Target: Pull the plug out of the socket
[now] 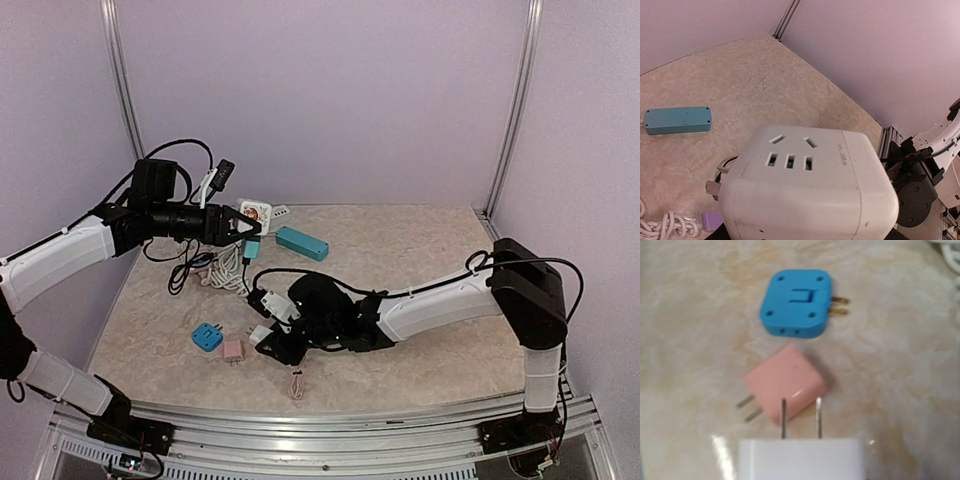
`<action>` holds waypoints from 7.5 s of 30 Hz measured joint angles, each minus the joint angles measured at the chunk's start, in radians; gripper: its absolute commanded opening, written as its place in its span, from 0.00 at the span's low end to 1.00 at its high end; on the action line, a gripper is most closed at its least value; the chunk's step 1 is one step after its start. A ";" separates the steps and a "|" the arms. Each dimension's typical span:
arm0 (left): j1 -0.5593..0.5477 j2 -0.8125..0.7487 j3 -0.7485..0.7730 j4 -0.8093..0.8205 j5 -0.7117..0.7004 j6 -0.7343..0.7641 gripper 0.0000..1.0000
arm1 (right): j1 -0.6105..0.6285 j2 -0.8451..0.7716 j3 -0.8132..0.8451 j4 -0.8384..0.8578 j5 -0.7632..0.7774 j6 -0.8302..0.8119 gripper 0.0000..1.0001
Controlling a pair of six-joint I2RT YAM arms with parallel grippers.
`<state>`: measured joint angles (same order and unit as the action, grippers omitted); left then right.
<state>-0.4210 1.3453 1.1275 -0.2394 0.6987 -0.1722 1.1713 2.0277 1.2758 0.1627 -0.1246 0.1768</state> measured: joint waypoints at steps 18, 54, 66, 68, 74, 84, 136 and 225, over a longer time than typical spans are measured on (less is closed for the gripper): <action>0.000 0.000 0.000 0.000 -0.017 -0.001 0.05 | 0.000 0.138 0.064 0.006 0.068 -0.003 0.32; 0.000 0.000 -0.003 0.000 -0.040 0.000 0.05 | -0.003 -0.262 -0.107 -0.015 0.243 -0.007 0.86; -0.127 -0.027 -0.028 0.017 0.093 0.091 0.05 | -0.214 -0.599 -0.254 0.013 0.092 0.035 0.94; -0.157 -0.045 -0.044 0.025 0.109 0.110 0.05 | -0.235 -0.632 -0.291 0.054 0.000 0.051 0.96; -0.182 -0.085 -0.060 0.034 0.124 0.142 0.05 | -0.264 -0.699 -0.331 0.155 -0.258 0.087 0.96; -0.225 -0.108 -0.063 0.045 0.116 0.192 0.05 | -0.269 -0.645 -0.264 0.207 -0.449 0.107 0.97; -0.248 -0.080 -0.071 0.042 0.140 0.189 0.04 | -0.245 -0.443 -0.108 0.259 -0.563 0.149 0.89; -0.422 -0.104 -0.131 0.225 -0.510 0.180 0.69 | -0.246 -0.565 -0.271 0.429 -0.004 0.480 0.00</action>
<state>-0.8429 1.2411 0.9962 -0.0139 0.1890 0.0074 0.9257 1.4624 1.0050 0.5915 -0.1284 0.6563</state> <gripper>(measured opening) 0.727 0.591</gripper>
